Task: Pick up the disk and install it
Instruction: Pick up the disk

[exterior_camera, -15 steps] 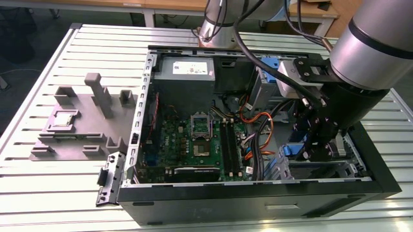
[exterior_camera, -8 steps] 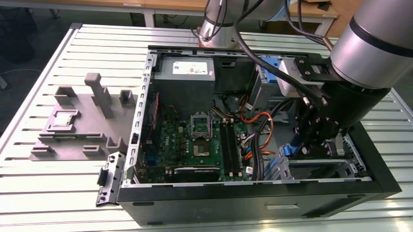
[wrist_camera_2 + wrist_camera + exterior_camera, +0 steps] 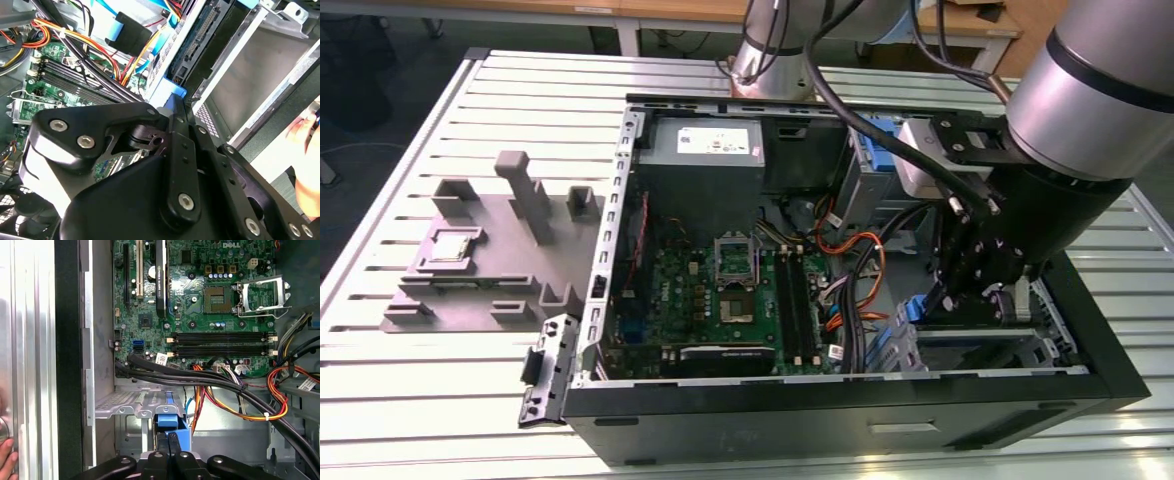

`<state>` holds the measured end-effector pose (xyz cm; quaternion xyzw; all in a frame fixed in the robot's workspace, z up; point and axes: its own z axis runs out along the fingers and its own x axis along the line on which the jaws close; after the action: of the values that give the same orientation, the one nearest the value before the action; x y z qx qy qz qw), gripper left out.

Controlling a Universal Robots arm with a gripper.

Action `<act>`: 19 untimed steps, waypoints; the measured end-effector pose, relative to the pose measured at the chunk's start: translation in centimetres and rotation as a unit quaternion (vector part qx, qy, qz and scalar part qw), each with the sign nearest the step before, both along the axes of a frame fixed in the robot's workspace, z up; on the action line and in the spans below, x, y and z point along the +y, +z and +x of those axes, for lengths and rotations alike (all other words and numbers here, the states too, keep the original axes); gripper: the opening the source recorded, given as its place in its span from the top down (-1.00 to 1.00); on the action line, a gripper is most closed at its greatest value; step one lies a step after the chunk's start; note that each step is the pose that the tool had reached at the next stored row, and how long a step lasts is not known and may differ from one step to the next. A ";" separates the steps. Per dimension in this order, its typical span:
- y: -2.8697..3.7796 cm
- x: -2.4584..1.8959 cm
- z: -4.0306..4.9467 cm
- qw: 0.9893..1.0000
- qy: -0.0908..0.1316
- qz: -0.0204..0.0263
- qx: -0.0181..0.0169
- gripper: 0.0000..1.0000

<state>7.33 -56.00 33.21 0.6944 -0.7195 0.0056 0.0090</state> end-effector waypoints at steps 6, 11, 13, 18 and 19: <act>-0.04 0.01 0.00 1.000 0.000 -0.001 0.000 0.77; -0.02 0.00 0.00 1.000 0.000 -0.005 0.000 0.50; -0.01 0.00 0.00 1.000 0.000 -0.005 0.000 0.50; 0.47 0.00 0.00 1.000 0.000 -0.005 0.000 0.53; 0.56 0.00 0.00 1.000 0.000 -0.005 0.000 0.53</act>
<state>7.33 -56.00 33.76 0.6943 -0.7195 0.0091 0.0124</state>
